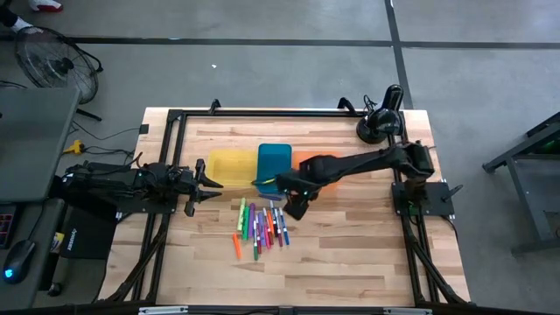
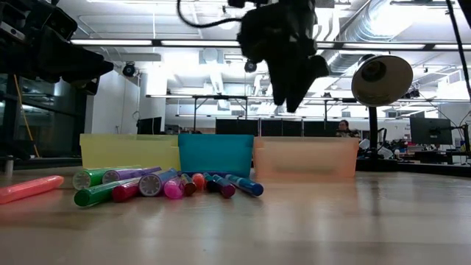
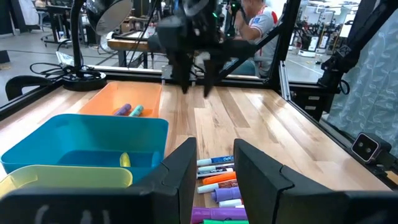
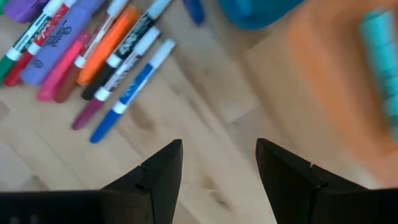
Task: Pick & Place Markers
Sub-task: Put the blue dry erase marker into the yellow bin
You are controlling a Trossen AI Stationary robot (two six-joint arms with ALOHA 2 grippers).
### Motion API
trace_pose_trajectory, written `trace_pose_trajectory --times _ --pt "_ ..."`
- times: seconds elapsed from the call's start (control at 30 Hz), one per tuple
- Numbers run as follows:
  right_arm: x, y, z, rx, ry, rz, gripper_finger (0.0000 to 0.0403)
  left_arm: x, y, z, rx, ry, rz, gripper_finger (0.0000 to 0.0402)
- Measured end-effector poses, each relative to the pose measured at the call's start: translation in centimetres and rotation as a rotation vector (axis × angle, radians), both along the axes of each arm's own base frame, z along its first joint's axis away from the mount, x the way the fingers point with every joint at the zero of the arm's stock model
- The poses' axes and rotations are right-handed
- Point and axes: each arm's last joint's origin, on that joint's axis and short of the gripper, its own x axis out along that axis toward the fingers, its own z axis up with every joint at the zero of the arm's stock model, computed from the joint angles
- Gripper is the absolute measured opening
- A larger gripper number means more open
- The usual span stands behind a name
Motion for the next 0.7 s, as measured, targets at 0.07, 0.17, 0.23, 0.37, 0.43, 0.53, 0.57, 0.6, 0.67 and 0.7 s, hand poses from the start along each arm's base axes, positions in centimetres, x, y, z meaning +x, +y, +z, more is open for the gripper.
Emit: trace_pose_trajectory --times 0.07,0.17,0.23,0.37,0.43,0.53,0.57,0.6,0.67,0.7 --pt "0.8 0.6 -0.8 0.025 0.009 -0.045 0.0193 0.0 0.0 0.0 0.000 0.000 0.000 0.0104" --pt "2.1 1.4 -1.7 0.046 0.018 -0.110 0.0193 0.0 0.0 0.0 0.000 0.000 0.000 0.0104" --pt "2.8 1.9 -2.3 0.051 0.027 -0.149 0.0193 0.0 0.0 0.0 0.000 0.000 0.000 0.0104" --pt "4.3 2.8 -3.7 0.049 0.042 -0.217 0.0193 0.0 0.0 0.0 0.000 0.000 -0.001 0.0104" --pt "5.0 3.1 -4.3 0.052 0.046 -0.235 0.0193 0.0 0.0 0.0 0.000 0.000 0.000 0.0104" --pt "5.9 3.6 -4.9 0.059 0.045 -0.261 0.0193 0.0 0.0 0.0 0.000 0.000 0.000 0.0104" --pt "6.0 3.7 -5.1 0.059 0.046 -0.265 0.0193 0.0 0.0 0.0 0.000 0.000 0.000 0.0104" --pt "6.1 3.8 -5.4 0.060 0.051 -0.273 0.0193 0.0 0.0 0.0 0.000 0.000 0.000 0.0104" --pt "6.2 4.0 -5.7 0.054 0.060 -0.292 0.0193 0.0 0.0 0.0 0.000 0.000 0.000 0.0104" --pt "6.2 4.0 -6.0 0.047 0.063 -0.305 0.0193 0.0 0.0 0.0 0.000 0.000 0.000 0.0104"
